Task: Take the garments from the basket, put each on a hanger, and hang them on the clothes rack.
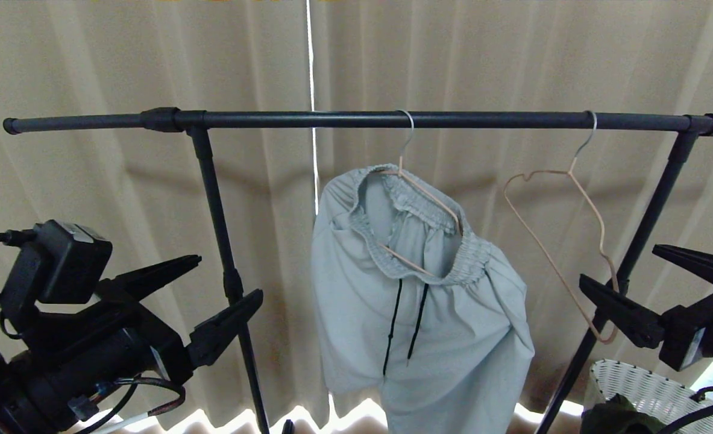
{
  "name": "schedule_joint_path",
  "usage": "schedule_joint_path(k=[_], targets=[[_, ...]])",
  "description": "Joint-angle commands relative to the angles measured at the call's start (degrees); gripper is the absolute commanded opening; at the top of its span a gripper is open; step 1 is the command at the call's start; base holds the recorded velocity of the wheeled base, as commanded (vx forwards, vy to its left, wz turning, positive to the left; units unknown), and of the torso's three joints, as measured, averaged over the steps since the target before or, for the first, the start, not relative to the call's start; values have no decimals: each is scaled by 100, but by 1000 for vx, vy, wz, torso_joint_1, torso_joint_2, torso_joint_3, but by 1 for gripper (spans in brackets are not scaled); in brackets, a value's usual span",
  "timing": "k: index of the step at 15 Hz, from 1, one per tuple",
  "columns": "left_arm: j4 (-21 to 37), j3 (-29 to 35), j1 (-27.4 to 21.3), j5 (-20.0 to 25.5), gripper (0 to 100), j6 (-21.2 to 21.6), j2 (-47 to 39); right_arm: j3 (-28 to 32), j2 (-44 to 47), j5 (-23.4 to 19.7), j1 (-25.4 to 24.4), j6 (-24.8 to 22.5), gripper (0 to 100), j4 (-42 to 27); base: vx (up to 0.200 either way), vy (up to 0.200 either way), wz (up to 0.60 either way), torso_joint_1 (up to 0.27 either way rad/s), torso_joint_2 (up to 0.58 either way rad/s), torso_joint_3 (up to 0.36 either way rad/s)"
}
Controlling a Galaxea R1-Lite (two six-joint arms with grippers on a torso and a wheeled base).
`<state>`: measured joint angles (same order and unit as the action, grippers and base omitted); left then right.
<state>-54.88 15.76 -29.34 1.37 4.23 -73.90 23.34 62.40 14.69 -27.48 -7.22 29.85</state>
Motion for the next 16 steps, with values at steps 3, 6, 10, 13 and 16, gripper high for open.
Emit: schedule_joint_path(k=[3,6,10,13,16], targets=[[-198,-73,-1,-5,100,-19,-107,-269,-158,-1,-21,-8,100,3,0,0,0,0,0,0],[-207,-91,-1,-13,100,-10,-98,-304,-229,-28,-82,-157,100,161,0,0,0,0,0,0],[-207,-152,8,-22,100,-10,60,-735,-308,-45,-117,-228,100,592,0,0,0,0,0,0],[-207,-240,16,-22,100,8,60,-823,-202,-107,-117,-228,100,600,0,0,0,0,0,0],[-207,-258,34,-22,100,113,60,-814,-185,-115,-117,-228,100,609,0,0,0,0,0,0]])
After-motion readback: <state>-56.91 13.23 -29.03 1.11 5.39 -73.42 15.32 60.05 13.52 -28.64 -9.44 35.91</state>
